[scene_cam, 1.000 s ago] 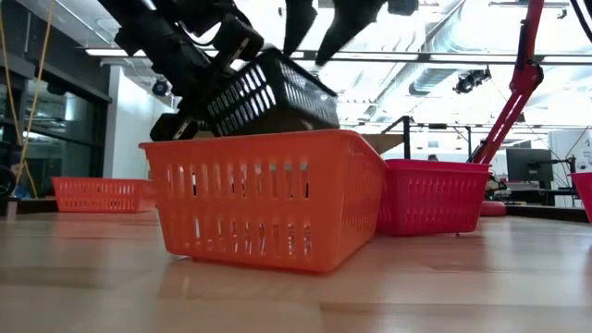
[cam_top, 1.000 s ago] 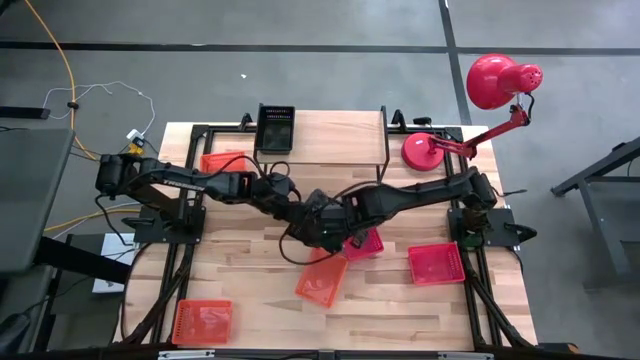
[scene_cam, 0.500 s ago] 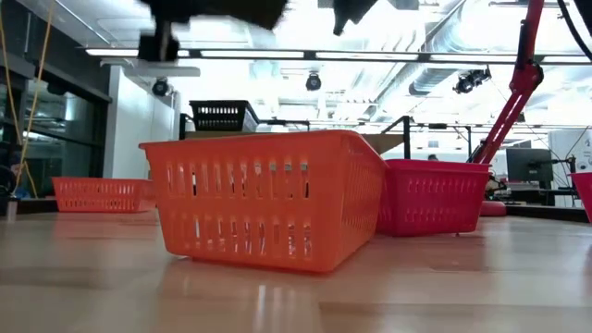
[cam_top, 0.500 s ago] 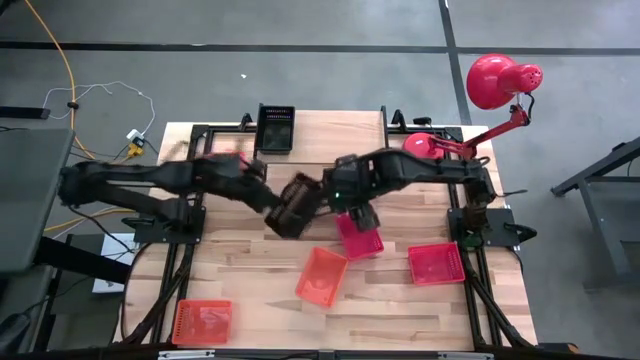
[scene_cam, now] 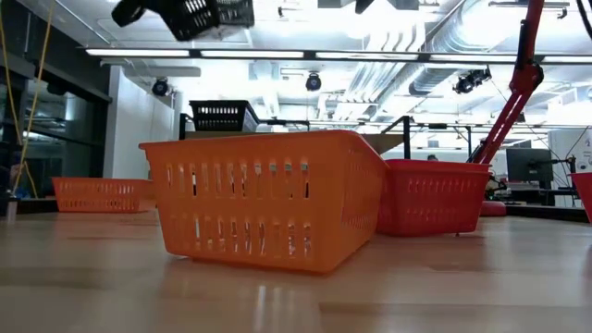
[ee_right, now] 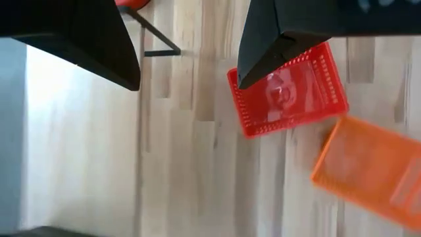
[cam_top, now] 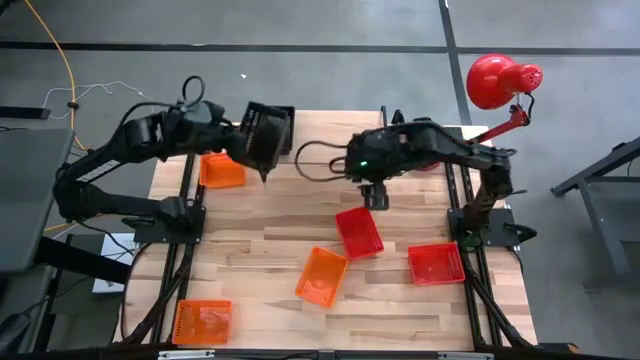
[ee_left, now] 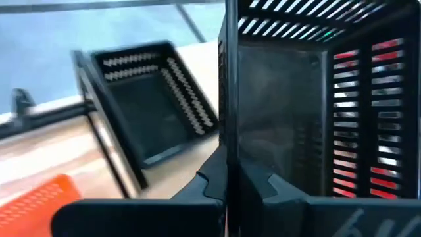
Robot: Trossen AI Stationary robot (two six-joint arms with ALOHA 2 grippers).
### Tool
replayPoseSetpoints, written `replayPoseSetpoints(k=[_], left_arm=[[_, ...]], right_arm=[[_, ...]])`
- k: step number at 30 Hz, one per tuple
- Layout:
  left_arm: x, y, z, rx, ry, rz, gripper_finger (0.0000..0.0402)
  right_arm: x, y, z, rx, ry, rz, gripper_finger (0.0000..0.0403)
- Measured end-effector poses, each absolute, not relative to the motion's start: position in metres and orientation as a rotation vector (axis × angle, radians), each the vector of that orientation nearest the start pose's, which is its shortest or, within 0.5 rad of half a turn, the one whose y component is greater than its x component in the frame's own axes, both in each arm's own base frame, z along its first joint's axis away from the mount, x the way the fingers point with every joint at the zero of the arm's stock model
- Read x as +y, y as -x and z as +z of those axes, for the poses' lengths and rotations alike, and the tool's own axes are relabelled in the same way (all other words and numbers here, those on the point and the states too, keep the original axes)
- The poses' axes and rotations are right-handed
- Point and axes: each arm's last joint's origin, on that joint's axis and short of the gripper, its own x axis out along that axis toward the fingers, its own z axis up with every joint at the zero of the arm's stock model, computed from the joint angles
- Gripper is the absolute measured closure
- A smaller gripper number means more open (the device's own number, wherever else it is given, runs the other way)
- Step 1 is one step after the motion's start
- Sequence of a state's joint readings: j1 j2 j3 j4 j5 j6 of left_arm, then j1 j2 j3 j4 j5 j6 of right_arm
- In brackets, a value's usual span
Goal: Stack baskets on shelf by color
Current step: Stack the black basket on top of the stacked black baskets on the shelf
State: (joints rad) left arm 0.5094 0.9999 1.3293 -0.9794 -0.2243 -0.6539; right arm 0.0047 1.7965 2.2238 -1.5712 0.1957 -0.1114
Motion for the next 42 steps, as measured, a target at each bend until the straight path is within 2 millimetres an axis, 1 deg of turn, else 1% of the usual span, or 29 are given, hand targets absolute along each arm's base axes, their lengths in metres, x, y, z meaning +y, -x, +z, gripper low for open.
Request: replayPoseSetpoints(k=[2, 5, 8, 11, 14, 17, 21, 26, 29, 34, 42], left_arm=[[0.097, -0.144, 0.4, 0.424, 0.693, 0.945, 0.0401], [0.114, -0.151, 0.388, 0.474, 0.709, 1.009, 0.0401], [0.127, -0.159, 0.379, 0.5, 0.74, 1.054, 0.0401], [0.14, -0.166, 0.373, 0.489, 0.761, 1.089, 0.0401], [0.15, -0.174, 0.373, 0.43, 0.772, 1.097, 0.0401], [0.157, -0.18, 0.369, 0.41, 0.786, 1.122, 0.0401], [0.162, -0.185, 0.362, 0.429, 0.793, 1.169, 0.0401], [0.165, -0.185, 0.359, 0.403, 0.814, 1.241, 0.0401], [0.166, -0.183, 0.358, 0.416, 0.82, 1.252, 0.0401], [0.168, -0.184, 0.347, 0.524, 0.86, 1.263, 0.0401], [0.177, -0.194, 0.333, 0.587, 0.892, 1.252, 0.0401]], right_arm=[[-0.002, -0.304, 0.438, 1.116, 0.184, -0.147, 0.016], [0.003, -0.278, 0.441, 1.099, 0.154, -0.223, 0.016], [0.01, -0.251, 0.432, 1.08, 0.123, -0.317, 0.016], [0.017, -0.228, 0.419, 1.019, 0.045, -0.387, 0.016], [0.022, -0.211, 0.406, 0.941, -0.05, -0.441, 0.016], [0.025, -0.2, 0.394, 0.874, -0.128, -0.468, 0.016], [0.028, -0.192, 0.381, 0.847, -0.175, -0.469, 0.016], [0.031, -0.188, 0.369, 0.866, -0.177, -0.465, 0.016], [0.033, -0.188, 0.368, 0.871, -0.166, -0.456, 0.016], [0.033, -0.189, 0.369, 0.866, -0.146, -0.444, 0.016], [0.033, -0.189, 0.369, 0.868, -0.129, -0.44, 0.016]])
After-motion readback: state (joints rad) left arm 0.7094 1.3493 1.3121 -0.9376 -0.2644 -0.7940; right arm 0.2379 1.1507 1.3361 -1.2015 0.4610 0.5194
